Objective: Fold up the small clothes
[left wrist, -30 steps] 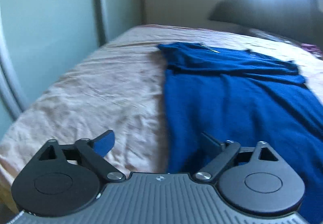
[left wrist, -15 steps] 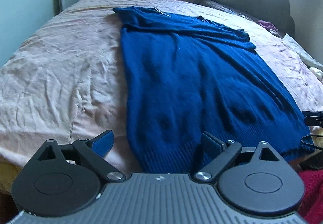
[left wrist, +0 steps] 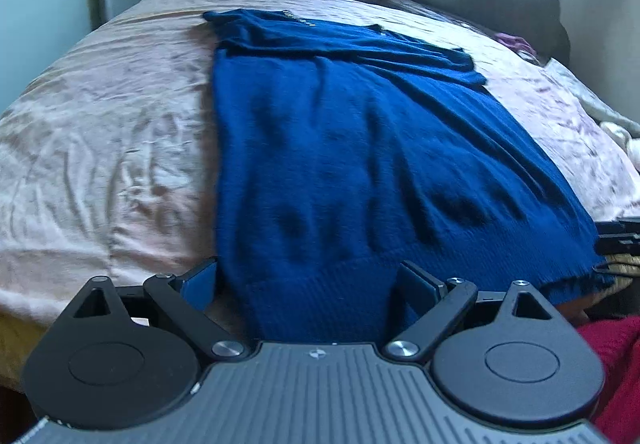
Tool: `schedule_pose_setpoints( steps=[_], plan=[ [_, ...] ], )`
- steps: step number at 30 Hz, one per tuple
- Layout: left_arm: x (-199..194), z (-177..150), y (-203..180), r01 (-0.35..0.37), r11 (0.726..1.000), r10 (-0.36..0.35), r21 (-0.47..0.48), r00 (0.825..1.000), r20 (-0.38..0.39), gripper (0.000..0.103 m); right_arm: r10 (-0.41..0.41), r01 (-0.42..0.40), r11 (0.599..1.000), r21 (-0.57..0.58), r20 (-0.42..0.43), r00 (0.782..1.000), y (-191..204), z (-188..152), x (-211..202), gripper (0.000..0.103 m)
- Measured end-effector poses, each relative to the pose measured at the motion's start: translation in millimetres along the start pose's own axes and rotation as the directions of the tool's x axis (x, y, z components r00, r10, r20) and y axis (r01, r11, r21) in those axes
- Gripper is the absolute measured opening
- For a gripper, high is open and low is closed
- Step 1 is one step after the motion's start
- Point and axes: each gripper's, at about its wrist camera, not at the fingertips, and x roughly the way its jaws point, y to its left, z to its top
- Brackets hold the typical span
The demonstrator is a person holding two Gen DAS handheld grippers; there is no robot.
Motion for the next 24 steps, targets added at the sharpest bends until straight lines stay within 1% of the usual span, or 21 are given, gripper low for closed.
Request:
schedule_pose_setpoints(
  steps=[2, 4, 5, 6, 8, 9, 10, 12, 13, 14, 15, 16, 17, 18, 19, 21, 24],
  plan=[
    [0.9, -1.6, -4.2, 0.005, 1.0, -0.005, 0.015, 1.0, 0.005, 0.09, 0.027, -0.027, 0.999, 0.022, -0.006, 1.0, -1.0, -1.5, 0.7, 0.049],
    [1.8, -2.5, -5.4, 0.014, 1.0, -0.014, 0.019, 1.0, 0.006, 0.089, 0.05, -0.05, 0.998, 0.05, -0.002, 0.999, -2.6, -3.7, 0.9, 0.047],
    [2.0, -3.3, -5.5, 0.019, 1.0, -0.019, 0.017, 1.0, 0.01, 0.088, 0.075, -0.075, 0.995, 0.071, 0.002, 0.997, -4.7, -4.7, 1.1, 0.043],
    [2.2, -3.2, -5.2, 0.022, 1.0, -0.022, 0.011, 1.0, 0.014, 0.088, 0.102, -0.102, 0.99, 0.094, 0.008, 0.995, -6.8, -5.7, 2.4, 0.035],
    [2.0, -2.7, -5.2, 0.026, 1.0, -0.026, 0.007, 1.0, 0.015, 0.084, 0.16, -0.16, 0.975, 0.157, 0.013, 0.987, -9.9, -7.7, 10.6, 0.034],
    [1.7, -2.6, -5.4, 0.029, 1.0, -0.029, 0.008, 0.999, 0.016, 0.083, 0.184, -0.185, 0.968, 0.168, 0.022, 0.983, -9.6, -8.3, 15.4, 0.034],
    [1.4, -2.4, -5.8, 0.031, 0.999, -0.031, 0.008, 0.999, 0.019, 0.079, 0.193, -0.195, 0.967, 0.166, 0.026, 0.981, -8.4, -7.7, 17.8, 0.034],
    [1.2, -2.1, -5.5, 0.033, 0.999, -0.033, 0.007, 0.999, 0.026, 0.071, 0.191, -0.193, 0.969, 0.154, 0.027, 0.981, -5.5, -3.8, 22.9, 0.027],
    [0.8, -1.9, -5.3, 0.03, 1.0, -0.03, 0.005, 0.999, 0.029, 0.063, 0.185, -0.187, 0.971, 0.149, 0.026, 0.982, -4.2, -2.2, 25.6, 0.025],
    [0.4, -1.7, -5.0, 0.027, 1.0, -0.027, 0.001, 0.999, 0.031, 0.051, 0.179, -0.18, 0.973, 0.147, 0.025, 0.984, -2.9, -1.2, 27.9, 0.021],
    [0.1, -1.0, -4.0, 0.026, 1.0, -0.026, -0.007, 0.999, 0.03, 0.043, 0.169, -0.17, 0.975, 0.142, 0.023, 0.985, -0.7, -0.6, 29.3, 0.018],
    [-0.3, -0.3, -2.3, 0.033, 0.999, -0.033, -0.02, 0.999, 0.027, 0.032, 0.157, -0.159, 0.978, 0.133, 0.02, 0.987, 1.0, -0.2, 29.4, 0.017],
    [-0.1, 0.6, 0.2, 0.044, 0.998, -0.043, -0.039, 0.999, 0.021, 0.017, 0.149, -0.151, 0.98, 0.127, 0.02, 0.989, 3.1, -0.4, 29.2, 0.016],
    [0.6, 1.4, 3.0, 0.058, 0.996, -0.058, -0.061, 0.998, 0.012, 0.011, 0.141, -0.143, 0.982, 0.121, 0.02, 0.99, 4.8, -1.0, 28.4, 0.014],
    [1.0, 2.2, 6.5, 0.076, 0.993, -0.075, -0.094, 0.997, 0.007, 0.01, 0.131, -0.133, 0.984, 0.117, 0.021, 0.991, 6.1, -1.9, 27.5, 0.013],
    [0.7, 3.0, 7.0, 0.076, 0.991, -0.076, -0.11, 0.997, 0.006, 0.009, 0.117, -0.118, 0.987, 0.11, 0.022, 0.993, 8.2, -2.0, 26.6, 0.013],
    [-2.6, 4.5, -6.6, 0.036, 0.998, -0.035, -0.045, 0.999, 0.028, 0.009, 0.097, -0.099, 0.992, 0.081, 0.018, 0.995, 14.2, 1.0, 26.3, 0.012]
  ],
)
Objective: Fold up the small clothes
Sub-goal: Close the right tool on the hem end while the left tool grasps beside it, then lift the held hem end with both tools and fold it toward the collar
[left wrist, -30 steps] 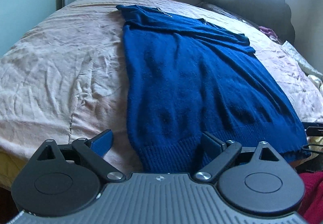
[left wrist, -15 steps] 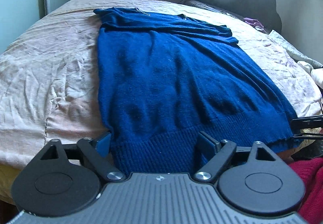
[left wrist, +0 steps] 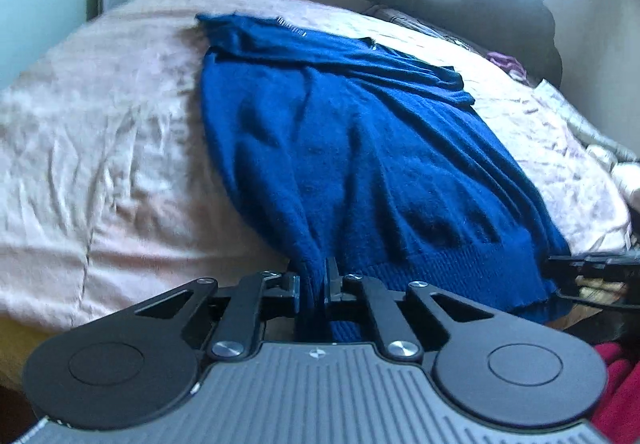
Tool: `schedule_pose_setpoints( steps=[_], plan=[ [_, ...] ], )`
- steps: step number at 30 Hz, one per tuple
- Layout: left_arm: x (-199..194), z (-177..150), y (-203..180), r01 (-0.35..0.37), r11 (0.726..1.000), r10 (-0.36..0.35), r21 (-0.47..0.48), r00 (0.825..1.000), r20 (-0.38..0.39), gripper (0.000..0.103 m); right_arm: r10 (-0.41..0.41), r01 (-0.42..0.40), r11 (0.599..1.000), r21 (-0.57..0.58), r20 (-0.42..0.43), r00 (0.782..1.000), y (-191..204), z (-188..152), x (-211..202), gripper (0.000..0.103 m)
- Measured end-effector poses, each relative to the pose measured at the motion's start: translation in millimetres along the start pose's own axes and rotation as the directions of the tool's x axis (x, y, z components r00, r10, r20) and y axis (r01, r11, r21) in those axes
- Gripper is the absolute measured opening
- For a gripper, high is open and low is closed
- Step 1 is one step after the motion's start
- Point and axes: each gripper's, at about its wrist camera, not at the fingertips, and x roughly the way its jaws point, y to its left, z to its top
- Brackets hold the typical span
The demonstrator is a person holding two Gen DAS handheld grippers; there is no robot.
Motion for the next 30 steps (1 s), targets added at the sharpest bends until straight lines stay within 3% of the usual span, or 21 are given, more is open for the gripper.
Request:
schedule_pose_setpoints(
  steps=[5, 11, 19, 30],
  plan=[
    [-7.1, 7.3, -20.2, -0.008, 0.997, 0.005, 0.071, 0.999, 0.052, 0.009, -0.013, 0.014, 0.999, -0.042, 0.015, 1.0, 6.6, 5.5, -1.3, 0.012],
    [-15.4, 20.2, -28.9, 0.017, 0.997, -0.026, 0.078, 0.993, 0.111, 0.009, -0.015, 0.022, 0.995, -0.093, 0.072, 0.997, 16.1, 20.2, -2.7, 0.011],
    [-27.5, 44.0, -19.2, 0.078, 0.997, -0.077, 0.001, 0.979, 0.19, 0.009, 0.01, 0.012, 0.993, -0.116, 0.186, 0.982, 21.1, 44.5, -17.5, 0.011],
    [-33.6, 63.9, -18.9, 0.101, 0.993, -0.082, -0.06, 0.96, 0.268, 0.009, -0.014, 0.042, 0.995, -0.09, 0.29, 0.957, 17.4, 62.4, -26.1, 0.009]
  ],
)
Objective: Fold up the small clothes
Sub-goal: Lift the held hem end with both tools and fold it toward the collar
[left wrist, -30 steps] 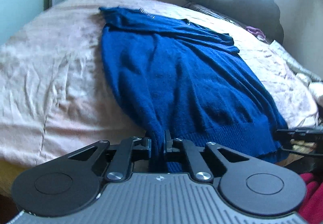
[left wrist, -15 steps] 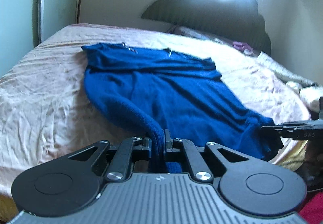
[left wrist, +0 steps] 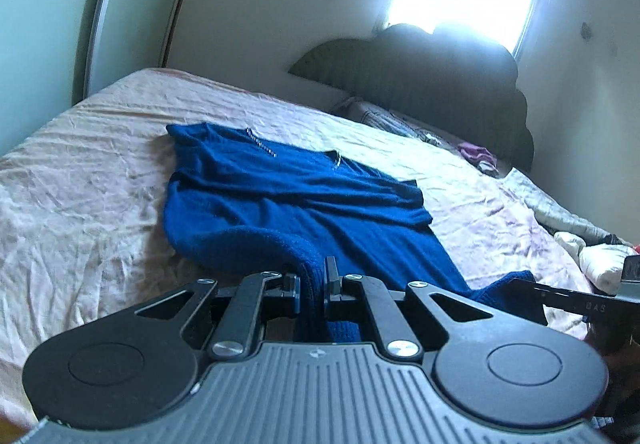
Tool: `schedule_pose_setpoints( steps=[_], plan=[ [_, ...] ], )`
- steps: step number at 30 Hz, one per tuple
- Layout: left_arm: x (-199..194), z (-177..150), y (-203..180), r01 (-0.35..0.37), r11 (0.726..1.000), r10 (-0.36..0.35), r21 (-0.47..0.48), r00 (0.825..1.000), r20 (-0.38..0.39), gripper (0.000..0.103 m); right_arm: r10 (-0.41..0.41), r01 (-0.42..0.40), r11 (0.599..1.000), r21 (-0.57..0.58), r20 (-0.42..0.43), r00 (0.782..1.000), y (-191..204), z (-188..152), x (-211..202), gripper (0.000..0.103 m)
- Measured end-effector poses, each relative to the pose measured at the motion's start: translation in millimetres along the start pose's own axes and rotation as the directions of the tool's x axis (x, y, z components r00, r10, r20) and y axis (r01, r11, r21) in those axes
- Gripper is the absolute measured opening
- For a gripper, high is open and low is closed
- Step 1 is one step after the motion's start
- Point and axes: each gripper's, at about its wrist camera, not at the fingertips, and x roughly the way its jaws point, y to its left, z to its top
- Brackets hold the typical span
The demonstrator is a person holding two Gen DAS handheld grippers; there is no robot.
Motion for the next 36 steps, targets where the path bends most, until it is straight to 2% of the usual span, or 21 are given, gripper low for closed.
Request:
schedule_pose_setpoints(
  steps=[8, 18, 29, 36],
  plan=[
    [6.6, 20.8, 1.9, -0.01, 0.998, 0.014, -0.054, 0.997, 0.074, 0.009, 0.002, -0.002, 1.0, -0.002, 0.092, 0.996, -4.2, 18.9, 1.6, 0.008],
    [28.2, 46.4, 18.8, -0.017, 0.989, 0.031, -0.146, 0.995, 0.093, 0.009, -0.012, 0.006, 0.999, 0.041, 0.154, 0.988, -25.2, 44.0, 24.4, 0.008],
    [53.8, 71.9, 25.1, -0.053, 0.986, 0.071, -0.161, 0.991, 0.113, 0.009, -0.05, 0.036, 0.996, 0.077, 0.197, 0.979, -46.2, 65.3, 50.1, 0.008],
    [67.8, 94.6, 27.3, -0.069, 0.986, 0.092, -0.154, 0.985, 0.146, 0.009, -0.066, 0.048, 0.996, 0.078, 0.249, 0.966, -53.8, 88.4, 66.2, 0.008]
  ],
)
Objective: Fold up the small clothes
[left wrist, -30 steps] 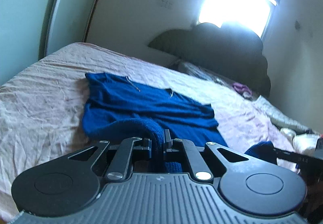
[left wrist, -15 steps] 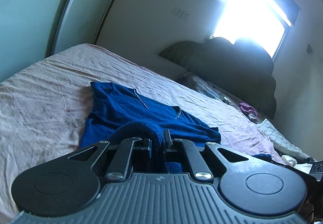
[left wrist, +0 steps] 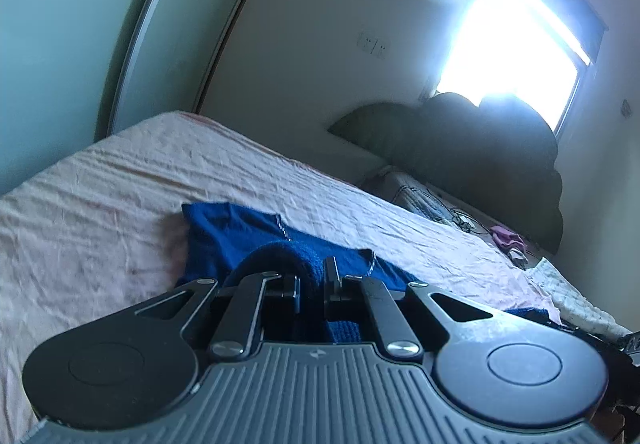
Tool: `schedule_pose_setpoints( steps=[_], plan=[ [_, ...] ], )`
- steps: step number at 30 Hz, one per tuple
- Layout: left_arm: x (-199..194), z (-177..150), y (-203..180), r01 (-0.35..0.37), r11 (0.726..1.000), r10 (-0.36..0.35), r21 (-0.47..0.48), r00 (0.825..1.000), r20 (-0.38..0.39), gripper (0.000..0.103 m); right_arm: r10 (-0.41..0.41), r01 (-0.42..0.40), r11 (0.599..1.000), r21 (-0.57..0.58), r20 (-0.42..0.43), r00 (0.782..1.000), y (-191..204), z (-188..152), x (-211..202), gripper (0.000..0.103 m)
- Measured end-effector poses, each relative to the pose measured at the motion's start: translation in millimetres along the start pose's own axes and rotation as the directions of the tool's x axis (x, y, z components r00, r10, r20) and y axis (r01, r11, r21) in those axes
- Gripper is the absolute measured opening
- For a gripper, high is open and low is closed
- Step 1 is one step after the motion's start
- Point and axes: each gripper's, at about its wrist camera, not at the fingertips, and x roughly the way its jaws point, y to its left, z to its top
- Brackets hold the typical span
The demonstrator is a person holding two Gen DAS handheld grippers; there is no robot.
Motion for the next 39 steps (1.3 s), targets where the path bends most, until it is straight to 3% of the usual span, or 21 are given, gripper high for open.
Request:
schedule_pose_setpoints(
  steps=[11, 20, 30, 39],
  plan=[
    [42.8, 30.3, -10.5, -0.023, 0.998, 0.021, 0.062, 0.999, 0.031, 0.009, -0.03, 0.03, 1.0, -0.003, 0.045, 0.999, -8.6, 22.7, 43.5, 0.008],
    [97.2, 51.7, 0.4, -0.038, 0.998, 0.039, 0.053, 0.999, -0.011, 0.009, -0.066, 0.066, 0.998, 0.007, 0.038, 0.997, -23.6, 33.5, 86.5, 0.008],
    [186.6, 47.0, 23.4, -0.095, 0.994, 0.101, 0.053, 0.987, -0.124, 0.009, -0.129, 0.13, 0.991, 0.015, -0.046, 0.991, -51.9, 31.3, 147.8, 0.008],
    [236.5, 36.0, 40.6, -0.145, 0.988, 0.154, 0.062, 0.971, -0.183, 0.009, -0.168, 0.172, 0.985, 0.018, -0.134, 0.977, -77.2, 24.8, 194.7, 0.008]
  ],
)
